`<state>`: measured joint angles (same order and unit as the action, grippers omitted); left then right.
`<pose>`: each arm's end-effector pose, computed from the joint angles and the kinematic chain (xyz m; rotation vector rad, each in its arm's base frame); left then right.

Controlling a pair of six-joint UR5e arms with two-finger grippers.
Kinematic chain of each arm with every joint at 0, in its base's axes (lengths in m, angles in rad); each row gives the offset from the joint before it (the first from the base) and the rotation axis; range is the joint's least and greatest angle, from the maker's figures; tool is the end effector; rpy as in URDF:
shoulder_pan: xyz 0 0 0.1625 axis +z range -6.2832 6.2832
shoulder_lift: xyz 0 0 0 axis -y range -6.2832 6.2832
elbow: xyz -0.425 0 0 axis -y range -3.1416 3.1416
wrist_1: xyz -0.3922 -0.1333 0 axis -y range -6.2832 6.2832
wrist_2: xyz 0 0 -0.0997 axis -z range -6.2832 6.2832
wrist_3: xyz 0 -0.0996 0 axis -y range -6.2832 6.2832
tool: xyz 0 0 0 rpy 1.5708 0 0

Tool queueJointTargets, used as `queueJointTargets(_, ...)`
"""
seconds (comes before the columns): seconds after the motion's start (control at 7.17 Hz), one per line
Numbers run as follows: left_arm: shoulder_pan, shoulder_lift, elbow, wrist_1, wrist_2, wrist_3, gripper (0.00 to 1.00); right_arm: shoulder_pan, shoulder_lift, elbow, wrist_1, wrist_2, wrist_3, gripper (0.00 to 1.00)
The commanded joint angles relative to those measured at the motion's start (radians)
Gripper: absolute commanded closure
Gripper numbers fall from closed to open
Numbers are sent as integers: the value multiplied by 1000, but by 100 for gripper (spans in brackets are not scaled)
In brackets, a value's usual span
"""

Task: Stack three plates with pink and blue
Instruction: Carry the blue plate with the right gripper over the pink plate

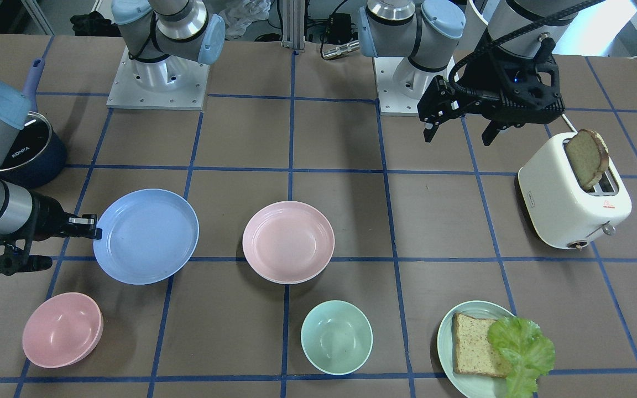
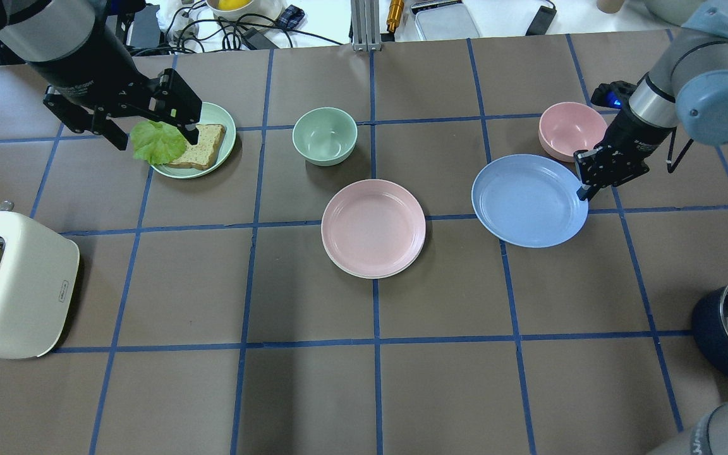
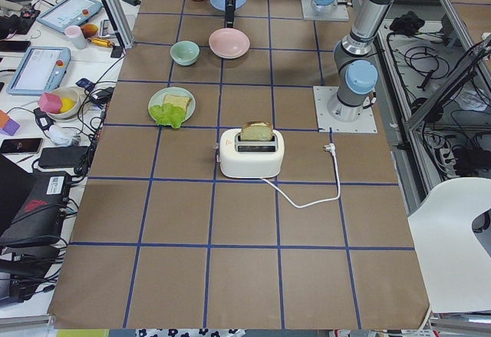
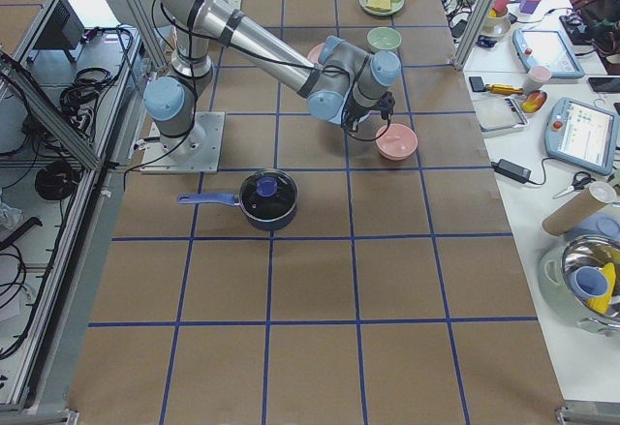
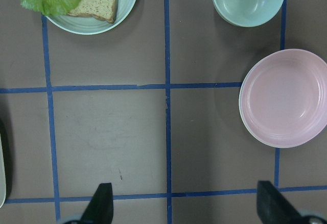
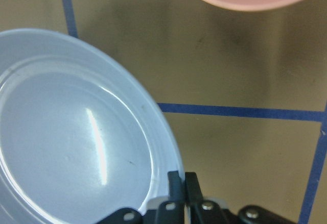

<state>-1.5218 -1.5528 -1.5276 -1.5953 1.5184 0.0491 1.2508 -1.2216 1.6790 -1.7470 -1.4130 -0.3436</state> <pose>-0.1145 -0.4933 0.5157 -0.0016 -3.0905 0.0606 -0.0366 -0.5839 0.2665 -0.0018 2.8856 0.3118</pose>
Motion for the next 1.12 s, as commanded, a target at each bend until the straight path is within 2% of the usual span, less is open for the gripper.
queueJointTargets(0.0, 0, 0, 1, 0, 0, 0, 0, 44, 1, -48, 41, 42, 15, 100)
queueJointTargets(0.14, 0, 0, 1, 0, 0, 0, 0, 70, -1, -48, 43, 45, 59, 100)
queueJointTargets(0.28, 0, 0, 1, 0, 0, 0, 0, 99, -6, -51, 43, 95, 101, 100)
queueJointTargets(0.98, 0, 0, 1, 0, 0, 2, 0, 258, -18, -84, 29, 89, 346, 100)
